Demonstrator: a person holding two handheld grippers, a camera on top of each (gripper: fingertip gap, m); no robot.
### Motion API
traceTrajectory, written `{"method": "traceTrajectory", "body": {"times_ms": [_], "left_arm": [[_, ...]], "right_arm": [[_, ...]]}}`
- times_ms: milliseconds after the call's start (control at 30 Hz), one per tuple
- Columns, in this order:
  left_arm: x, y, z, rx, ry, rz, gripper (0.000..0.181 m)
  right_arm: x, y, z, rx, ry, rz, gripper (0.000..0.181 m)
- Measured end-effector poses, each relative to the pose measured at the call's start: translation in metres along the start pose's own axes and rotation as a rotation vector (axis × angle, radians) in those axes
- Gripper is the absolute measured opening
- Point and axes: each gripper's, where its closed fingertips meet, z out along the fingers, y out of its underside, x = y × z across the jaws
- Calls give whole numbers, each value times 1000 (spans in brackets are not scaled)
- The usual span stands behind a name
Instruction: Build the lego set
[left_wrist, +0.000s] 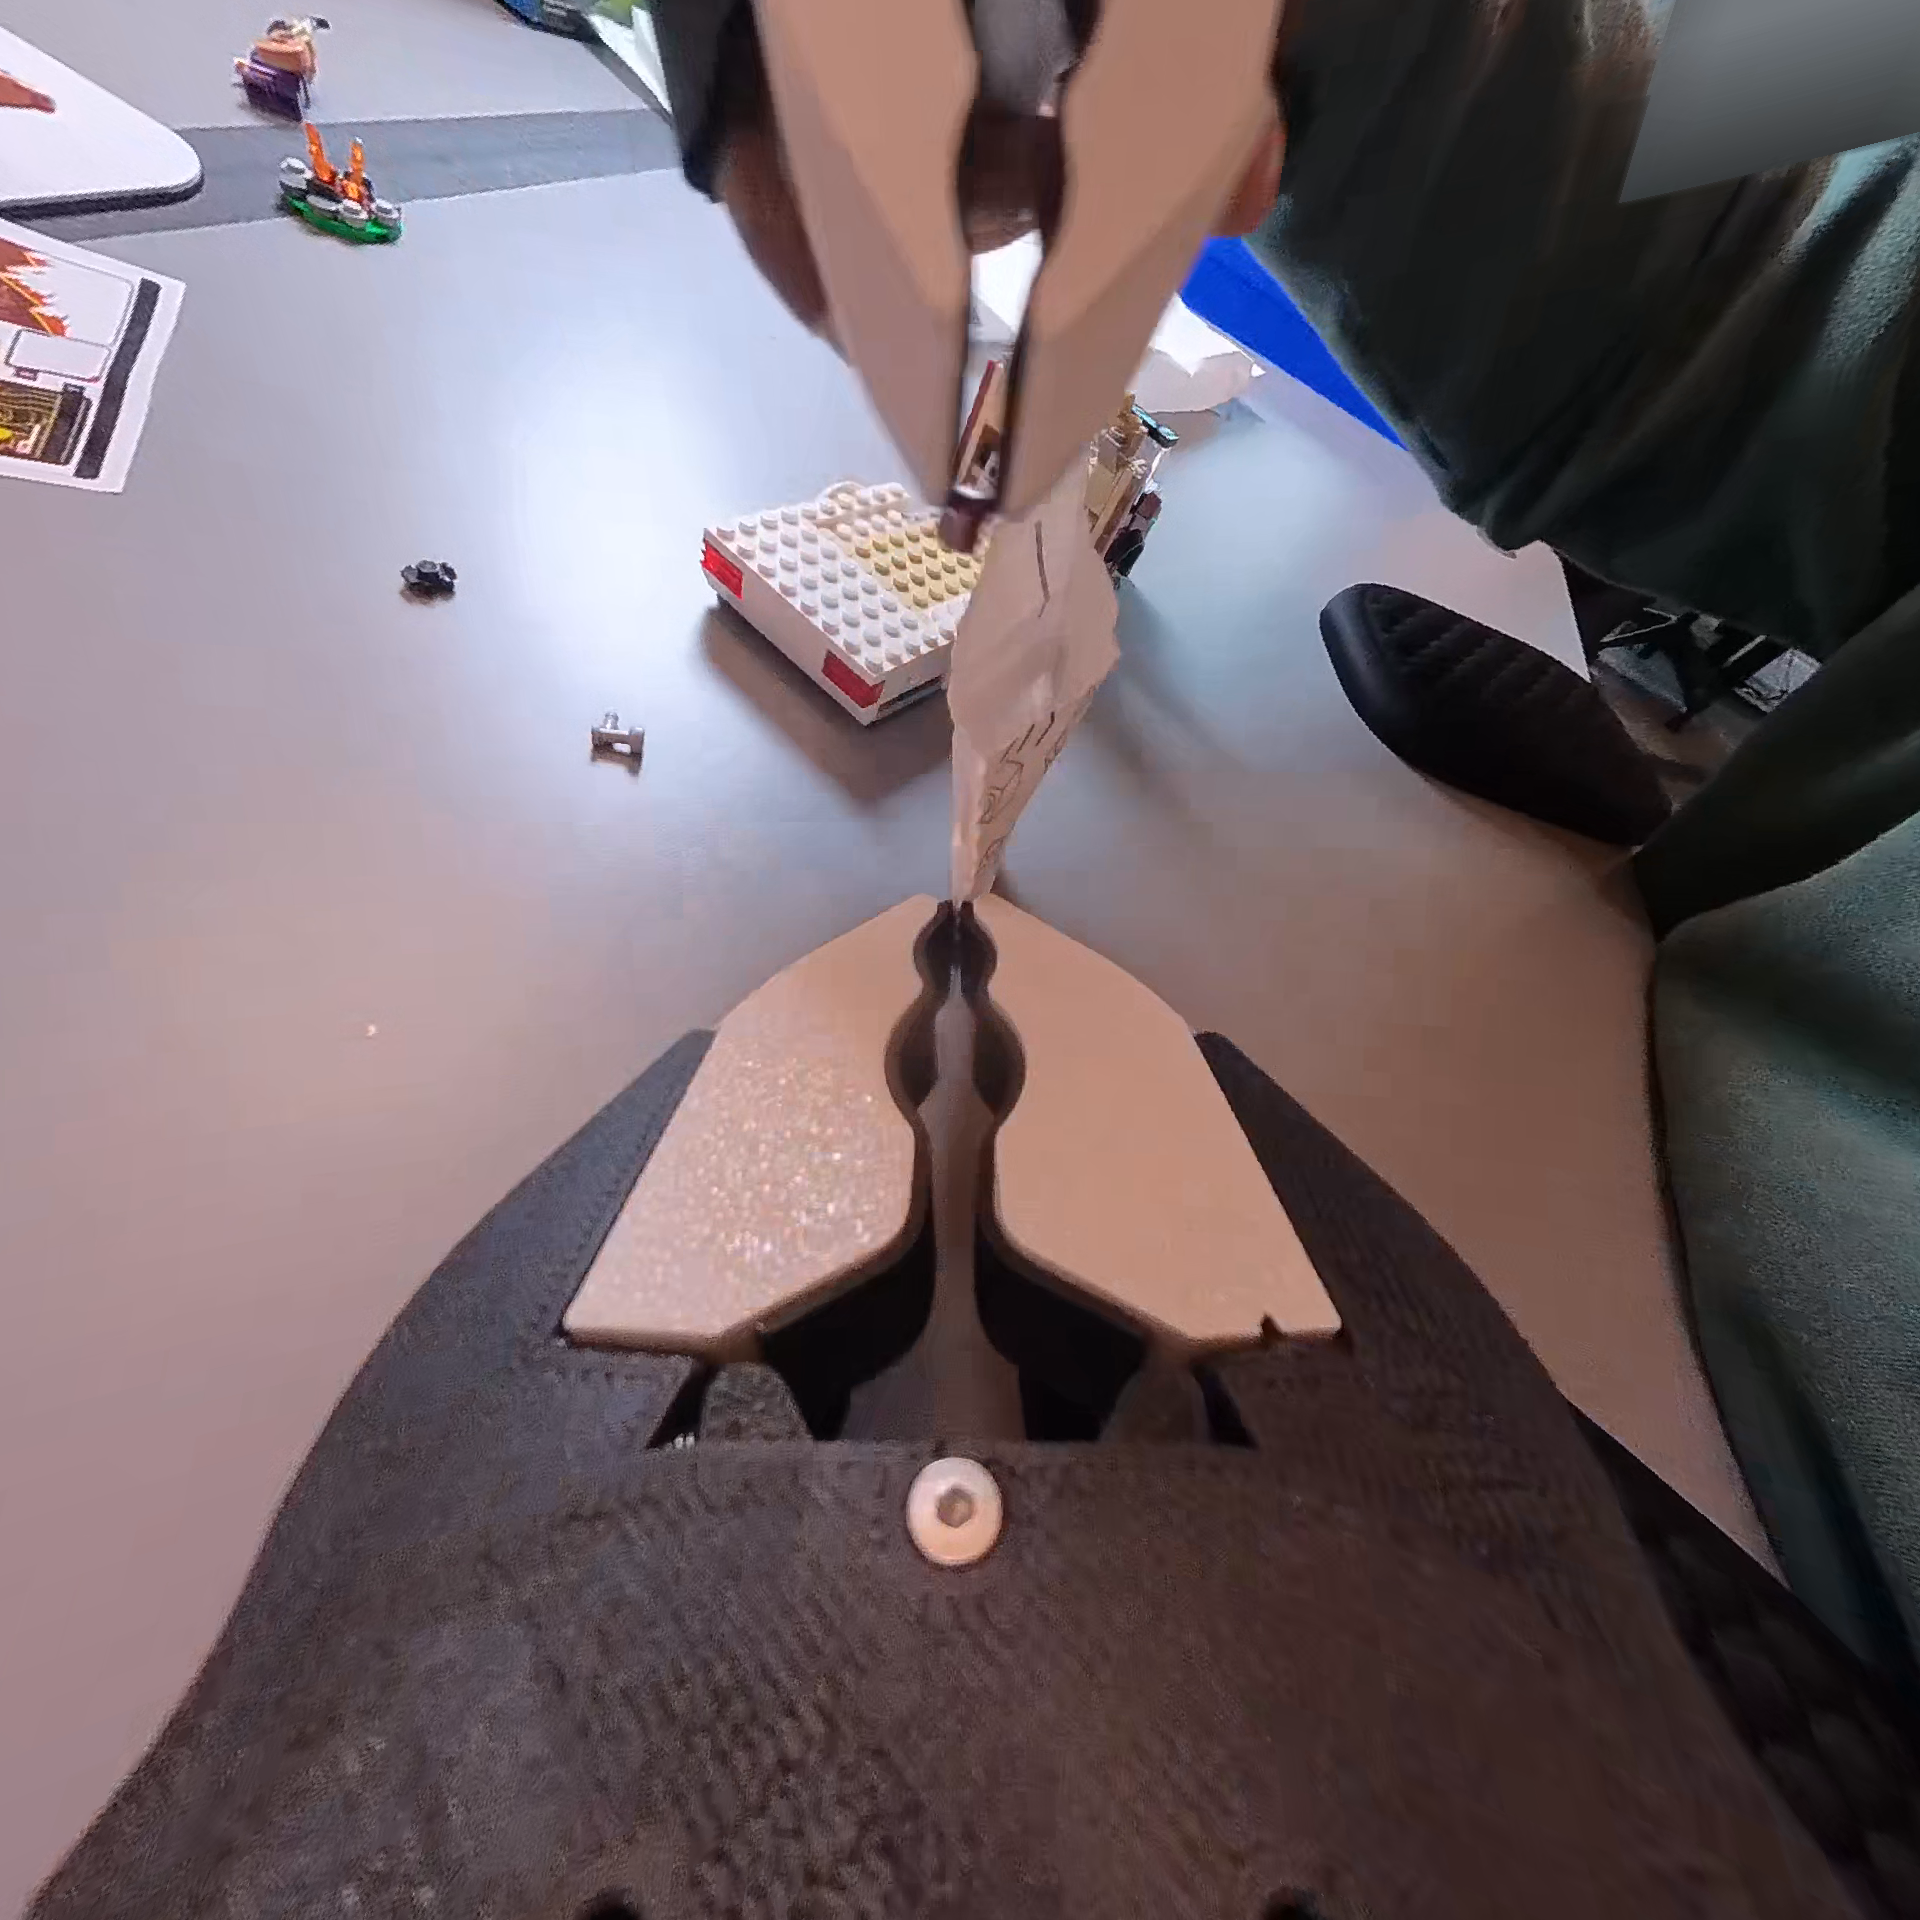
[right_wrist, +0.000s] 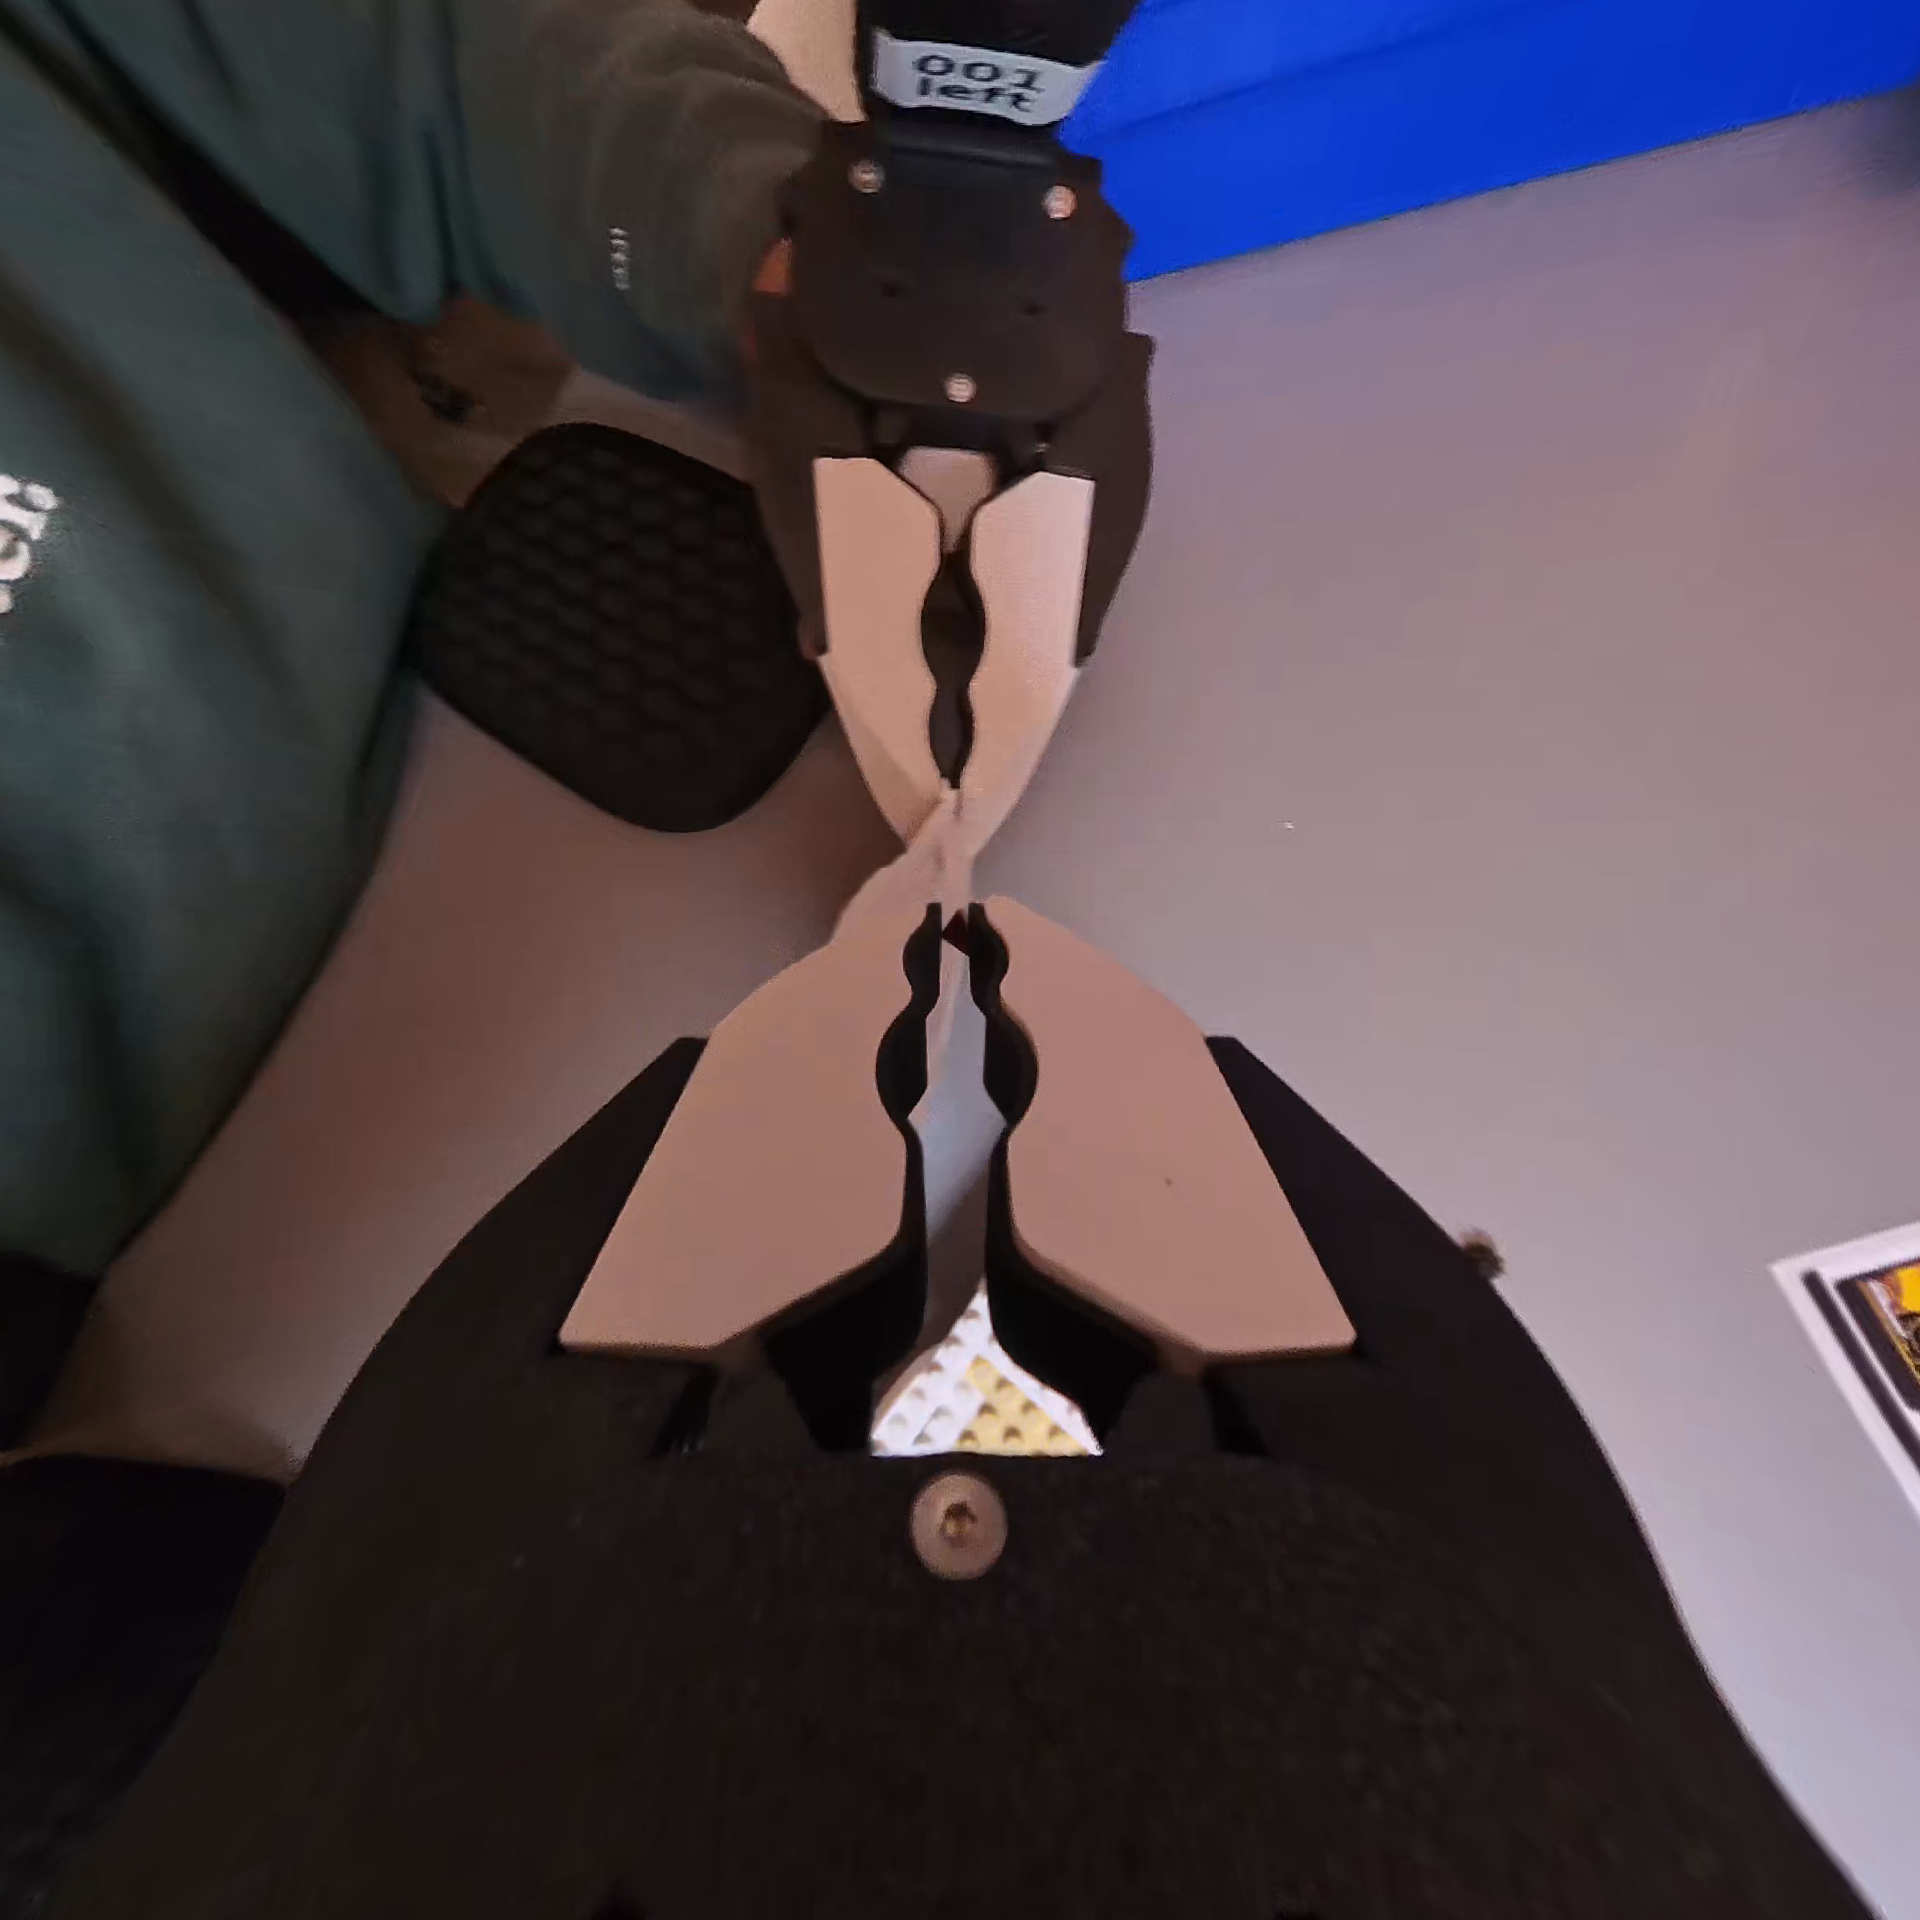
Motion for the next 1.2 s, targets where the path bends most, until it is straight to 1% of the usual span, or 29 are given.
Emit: {"method": "traceTrajectory", "body": {"times_ms": [67, 167, 367, 433, 567, 633, 700, 733, 833, 900, 967, 1067, 1100, 1200], "left_arm": [[0, 0, 0, -1, -2, 1, 1], [0, 1, 0, -2, -3, 3, 1], [0, 1, 0, -2, 0, 6, 1], [0, 0, 0, 0, 0, 7, 1], [1, 0, 0, 1, 5, 11, 1], [1, 1, 0, -2, 7, 11, 1], [2, 1, 1, -5, 9, 12, 1], [2, 2, 1, -9, 12, 14, 1], [5, 3, 2, -17, 26, 18, 1], [6, 4, 3, -21, 29, 26, 1], [7, 4, 2, -23, 30, 31, 1], [7, 4, 2, -24, 33, 32, 1], [7, 4, 2, -25, 34, 32, 1], [7, 4, 2, -25, 29, 34, 1]], "right_arm": [[-9, 3, 2, -31, -11, -16, 6], [-14, 9, 5, -56, -19, -15, 11], [-10, 4, -4, 19, -45, 24, 17], [-10, 7, -2, 11, -60, 25, 17], [-6, 18, 4, -53, -32, 12, 18], [-2, 16, 2, -32, -26, 26, 18], [9, 16, -3, -16, 16, 48, 18], [19, 20, -4, -34, 56, 60, 18], [50, 49, 3, -177, 177, 80, 18], [60, 66, 13, -251, 200, 81, 19], [67, 75, 23, -292, 207, 78, 20], [74, 79, 31, -323, 221, 67, 19], [76, 81, 32, -335, 222, 70, 15], [77, 81, 32, -334, 216, 83, 12]]}}
